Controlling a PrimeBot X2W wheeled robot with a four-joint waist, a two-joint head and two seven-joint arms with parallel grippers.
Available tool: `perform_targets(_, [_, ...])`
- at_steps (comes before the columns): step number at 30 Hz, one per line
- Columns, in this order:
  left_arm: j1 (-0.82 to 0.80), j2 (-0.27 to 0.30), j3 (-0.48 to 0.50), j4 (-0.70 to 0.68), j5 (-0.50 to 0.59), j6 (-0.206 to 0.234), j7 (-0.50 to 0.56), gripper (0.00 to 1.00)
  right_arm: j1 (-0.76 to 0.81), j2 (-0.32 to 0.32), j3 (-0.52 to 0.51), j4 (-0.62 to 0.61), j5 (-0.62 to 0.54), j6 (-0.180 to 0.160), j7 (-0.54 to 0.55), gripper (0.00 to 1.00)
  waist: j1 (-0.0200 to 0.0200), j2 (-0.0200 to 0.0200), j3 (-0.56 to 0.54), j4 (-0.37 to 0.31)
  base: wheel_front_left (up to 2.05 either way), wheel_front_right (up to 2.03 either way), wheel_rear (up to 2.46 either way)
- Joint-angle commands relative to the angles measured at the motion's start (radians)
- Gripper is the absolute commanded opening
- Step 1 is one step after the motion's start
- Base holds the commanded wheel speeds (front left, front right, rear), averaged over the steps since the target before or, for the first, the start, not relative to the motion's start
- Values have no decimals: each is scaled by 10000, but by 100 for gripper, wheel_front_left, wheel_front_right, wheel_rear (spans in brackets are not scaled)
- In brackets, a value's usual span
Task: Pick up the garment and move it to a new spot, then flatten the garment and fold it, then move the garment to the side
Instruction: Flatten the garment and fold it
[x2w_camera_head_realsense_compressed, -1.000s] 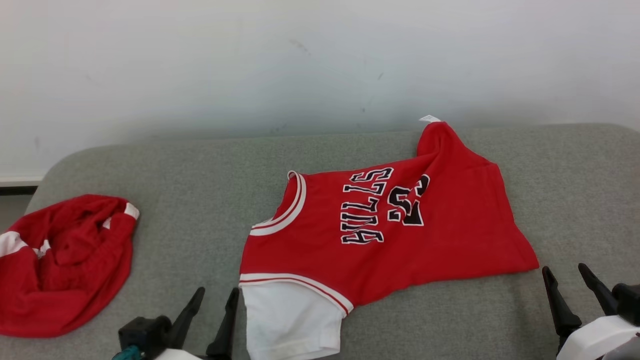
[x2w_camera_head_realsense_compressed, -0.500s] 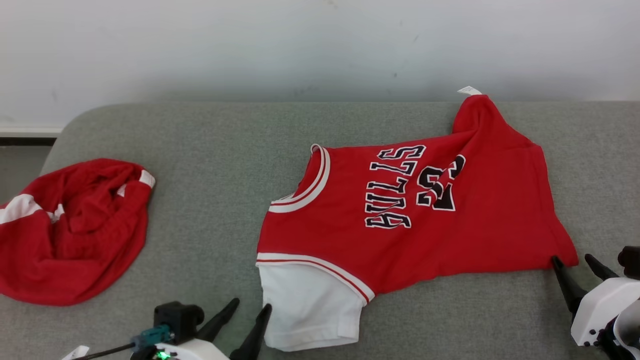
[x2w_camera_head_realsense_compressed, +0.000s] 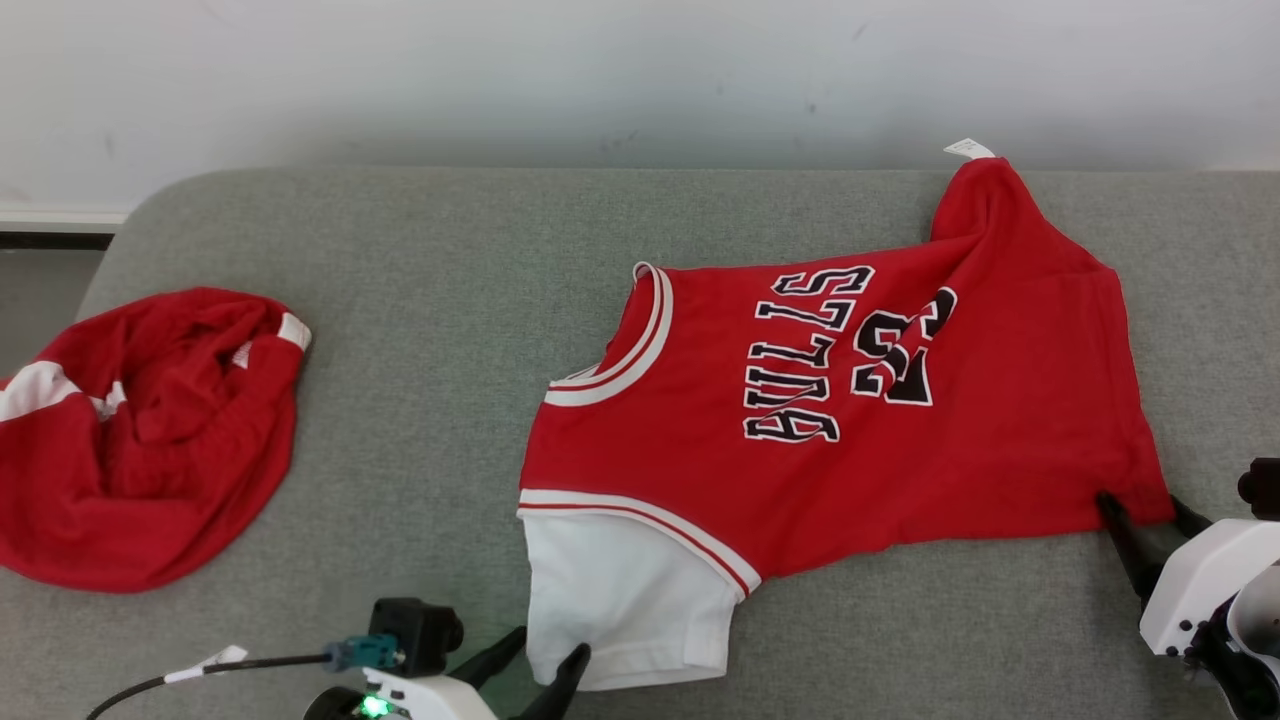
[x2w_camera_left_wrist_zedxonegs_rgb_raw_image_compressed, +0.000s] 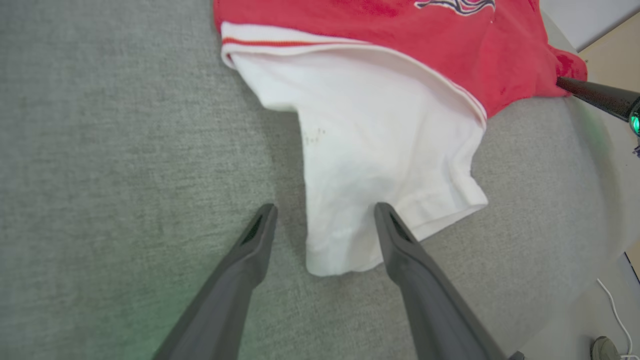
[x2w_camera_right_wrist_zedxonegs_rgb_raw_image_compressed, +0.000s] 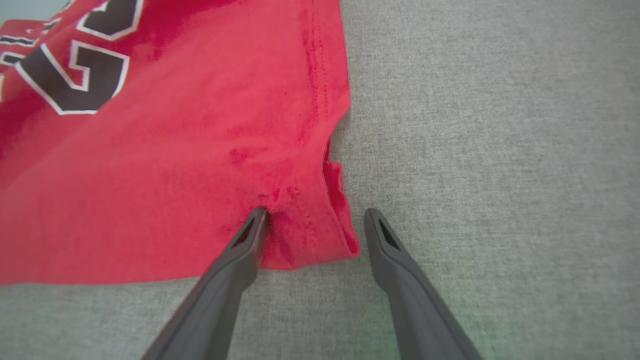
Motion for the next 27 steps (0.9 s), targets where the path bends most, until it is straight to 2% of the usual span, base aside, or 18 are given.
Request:
perform_targets(1, [-171,112,-127,132,-88,-26,130,100,23,89,303,174,128,-23,78,100,-1,0,16,-30,0,0,0])
perform_targets(2, [-204,137,-269,196,-142,-26,211,100,10,106,460,203,215,-20,76,84,-1,0,12,-58,0,0,0])
perform_targets(3, [-210,147,-407,239,-249,-26,271,100,-10,120,599,230,293,-10,44,60,-1,0,7,-89,0,0,0])
perform_targets(5, [-241,223,-615,231,-405,-26,347,100,-53,107,853,232,430,-10,-37,27,-1,0,-4,-135,0,0,0])
perform_targets(6, [-276,290,-652,199,-440,-26,283,55,-94,69,958,201,482,-10,-158,1,-1,0,-15,-154,0,0,0])
perform_targets(7, [-299,347,-659,187,-466,-25,209,17,-114,37,1046,198,569,-10,-274,0,-1,0,-45,-173,0,0,0])
perform_targets(8, [-299,347,-659,187,-466,-25,209,17,-114,37,1046,198,569,-10,-274,0,-1,0,-45,-173,0,0,0])
perform_targets(9, [-262,413,-668,213,-514,-26,152,0,-95,-9,1190,167,790,-12,-540,0,-1,0,-136,-204,0,0,0])
perform_targets(12, [-234,470,-629,188,-547,-26,66,0,-63,-79,1304,79,1079,-12,-817,0,-1,0,-255,-222,0,0,0])
perform_targets(18, [-94,544,-207,-431,-854,85,-504,0,275,-474,1581,-695,2634,-12,-1549,0,-1,0,-976,-265,0,0,0])
perform_targets(22, [-414,606,-17,-726,-895,102,-700,0,260,-665,1547,-1153,3248,-12,-1526,0,-1,0,-1060,-317,0,0,0])
perform_targets(27, [-1568,833,246,-868,-887,55,-769,0,-239,-817,1402,-1644,4157,-12,-1157,0,-1,0,-868,-464,0,0,0])
